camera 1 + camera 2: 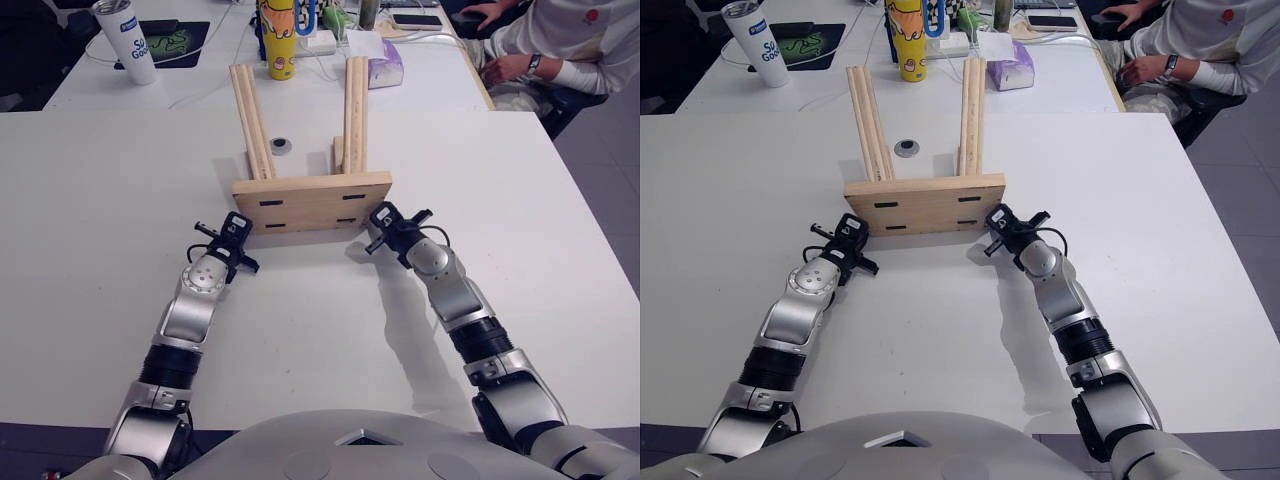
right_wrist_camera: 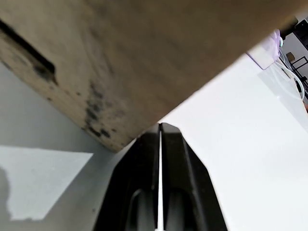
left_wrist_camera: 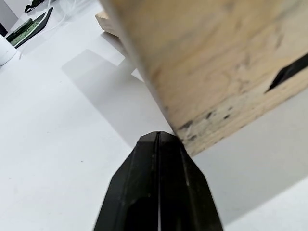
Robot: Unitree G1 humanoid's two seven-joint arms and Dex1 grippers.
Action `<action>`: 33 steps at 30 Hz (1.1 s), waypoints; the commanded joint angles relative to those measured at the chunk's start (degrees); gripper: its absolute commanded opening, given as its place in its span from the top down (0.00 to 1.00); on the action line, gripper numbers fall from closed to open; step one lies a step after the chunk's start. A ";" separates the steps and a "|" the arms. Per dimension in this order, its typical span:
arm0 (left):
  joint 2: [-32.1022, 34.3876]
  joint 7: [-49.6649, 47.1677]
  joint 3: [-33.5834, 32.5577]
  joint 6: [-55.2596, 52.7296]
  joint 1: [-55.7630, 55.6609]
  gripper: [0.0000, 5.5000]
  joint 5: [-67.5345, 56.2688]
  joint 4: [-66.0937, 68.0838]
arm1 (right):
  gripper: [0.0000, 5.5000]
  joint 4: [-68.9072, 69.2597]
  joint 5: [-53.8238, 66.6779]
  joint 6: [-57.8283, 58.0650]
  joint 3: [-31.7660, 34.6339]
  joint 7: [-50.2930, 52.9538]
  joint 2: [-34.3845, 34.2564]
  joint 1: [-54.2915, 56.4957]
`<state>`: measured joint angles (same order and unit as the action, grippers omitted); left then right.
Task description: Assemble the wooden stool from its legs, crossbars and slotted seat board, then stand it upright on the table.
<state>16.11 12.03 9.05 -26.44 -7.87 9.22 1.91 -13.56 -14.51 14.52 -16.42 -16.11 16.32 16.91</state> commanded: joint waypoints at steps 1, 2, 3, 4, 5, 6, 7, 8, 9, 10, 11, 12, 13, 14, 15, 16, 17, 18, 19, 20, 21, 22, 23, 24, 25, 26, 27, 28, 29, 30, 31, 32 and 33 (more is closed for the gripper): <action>-1.43 3.39 2.19 5.13 -0.55 1.00 -1.93 -2.99 | 1.00 3.48 3.88 -5.30 -0.38 -3.52 -2.25 -0.49; -1.45 4.14 2.28 5.68 -0.70 1.00 -2.45 -4.00 | 1.00 4.37 4.29 -6.32 -0.36 -3.81 -2.18 -0.62; -1.32 4.75 2.31 6.10 -0.90 1.00 -2.74 -4.85 | 1.00 5.29 4.50 -7.09 -0.40 -4.09 -2.15 -0.69; -1.10 5.31 2.38 6.47 -1.19 1.00 -2.88 -5.77 | 1.00 6.35 4.73 -7.56 -0.29 -4.30 -2.18 -0.77; -1.01 5.81 2.29 6.43 -1.49 1.00 -3.15 -6.88 | 1.00 7.50 5.15 -7.69 0.11 -4.40 -2.34 -0.83; -0.84 6.24 2.14 6.34 -1.77 1.00 -3.38 -7.93 | 1.00 8.45 5.55 -7.67 0.52 -4.40 -2.53 -0.76; -0.61 6.62 1.91 6.09 -2.15 1.00 -3.58 -9.18 | 1.00 9.52 5.85 -7.80 0.89 -4.30 -2.57 -0.62; -0.44 6.91 1.44 5.68 -2.63 1.00 -3.86 -10.45 | 1.00 10.70 5.90 -8.17 1.11 -4.11 -2.48 -0.48; -0.31 7.09 0.94 5.19 -3.22 1.00 -4.11 -11.57 | 1.00 11.87 5.85 -8.67 1.21 -3.98 -2.28 -0.40; -0.14 7.25 0.39 4.59 -4.21 1.00 -4.33 -12.88 | 1.00 13.44 6.04 -8.96 1.49 -4.00 -2.15 -0.34; 0.08 7.44 -0.16 3.94 -5.28 1.00 -4.66 -14.17 | 1.00 14.99 6.32 -9.06 1.86 -4.04 -2.18 -0.22; 0.28 7.58 -0.58 3.35 -6.23 1.00 -4.95 -15.32 | 1.00 16.35 6.54 -9.12 2.20 -4.08 -2.20 -0.03; 0.36 7.72 -1.04 2.71 -7.17 1.00 -5.32 -16.49 | 1.00 17.82 6.99 -8.82 2.65 -4.18 -2.34 0.22; 0.42 7.84 -1.46 2.08 -7.87 1.00 -5.62 -17.51 | 1.00 19.02 7.32 -8.39 3.04 -4.19 -2.55 0.57; 0.59 7.96 -1.78 1.42 -8.72 1.00 -5.83 -18.67 | 1.00 20.37 7.35 -8.31 3.37 -4.20 -2.53 1.09; 0.64 8.02 -2.24 0.64 -9.57 1.00 -6.23 -19.80 | 1.00 21.61 7.12 -8.37 3.58 -4.14 -2.40 1.71; 0.70 8.02 -2.57 -0.03 -10.32 1.00 -6.53 -20.73 | 1.00 22.69 7.11 -8.03 3.86 -4.17 -2.38 2.29; 0.74 8.03 -2.81 -0.62 -10.98 1.00 -6.76 -21.51 | 1.00 23.59 7.27 -7.56 4.22 -4.16 -2.45 2.86; 0.68 7.98 -3.22 -1.37 -11.73 1.00 -7.12 -22.43 | 1.00 24.42 7.55 -7.00 4.70 -4.07 -2.64 3.63; 0.64 7.96 -3.57 -1.97 -12.39 1.00 -7.37 -23.21 | 1.00 25.11 7.83 -6.60 5.17 -3.96 -2.83 4.33; 0.62 8.01 -3.93 -2.58 -13.08 1.00 -7.65 -23.99 | 1.00 25.72 8.08 -6.21 5.69 -3.82 -2.99 5.17; 0.60 8.00 -4.29 -3.10 -13.69 1.00 -7.83 -24.61 | 1.00 26.21 8.25 -5.90 6.14 -3.68 -3.08 5.96; 0.66 7.94 -4.61 -3.48 -14.29 1.00 -7.85 -25.06 | 1.00 26.66 8.47 -5.55 6.61 -3.53 -3.11 6.84; 0.74 7.90 -4.84 -3.75 -14.73 1.00 -7.83 -25.38 | 1.00 26.99 8.67 -5.24 6.95 -3.38 -3.12 7.53; 0.67 7.66 -5.28 -4.08 -15.26 1.00 -7.94 -25.75 | 1.00 27.22 8.92 -5.02 7.39 -3.17 -3.12 8.36; 0.62 7.48 -5.66 -4.36 -15.72 1.00 -8.07 -25.98 | 1.00 27.35 9.08 -4.84 7.70 -3.03 -3.11 8.97; 0.66 7.39 -5.97 -4.59 -16.10 1.00 -8.21 -26.07 | 1.00 27.36 9.14 -4.69 7.90 -2.93 -3.09 9.40; 0.67 7.33 -6.11 -4.63 -16.28 1.00 -8.24 -25.94 | 1.00 27.37 9.18 -4.56 8.02 -2.91 -3.00 9.55; 0.58 7.29 -6.35 -4.96 -16.06 1.00 -8.48 -25.40 | 1.00 27.08 9.06 -4.47 7.99 -2.95 -2.87 9.50; 0.47 7.31 -6.57 -5.36 -15.51 1.00 -8.70 -24.49 | 1.00 26.66 8.80 -4.34 7.83 -3.01 -2.70 9.27; 0.45 7.28 -6.69 -5.18 -14.55 1.00 -8.88 -23.13 | 1.00 26.16 8.54 -4.25 7.61 -3.05 -2.50 8.89; 0.61 7.22 -6.58 -4.77 -13.21 1.00 -8.81 -21.56 | 1.00 25.75 8.27 -4.06 7.44 -3.12 -2.25 8.29; 1.00 7.11 -6.33 -3.76 -11.75 1.00 -8.39 -19.76 | 1.00 25.07 7.73 -4.04 7.17 -3.13 -1.83 7.62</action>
<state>16.64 17.81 1.35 -29.63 -23.56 1.07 -22.35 11.36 -6.79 11.65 -7.33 -17.60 14.47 23.87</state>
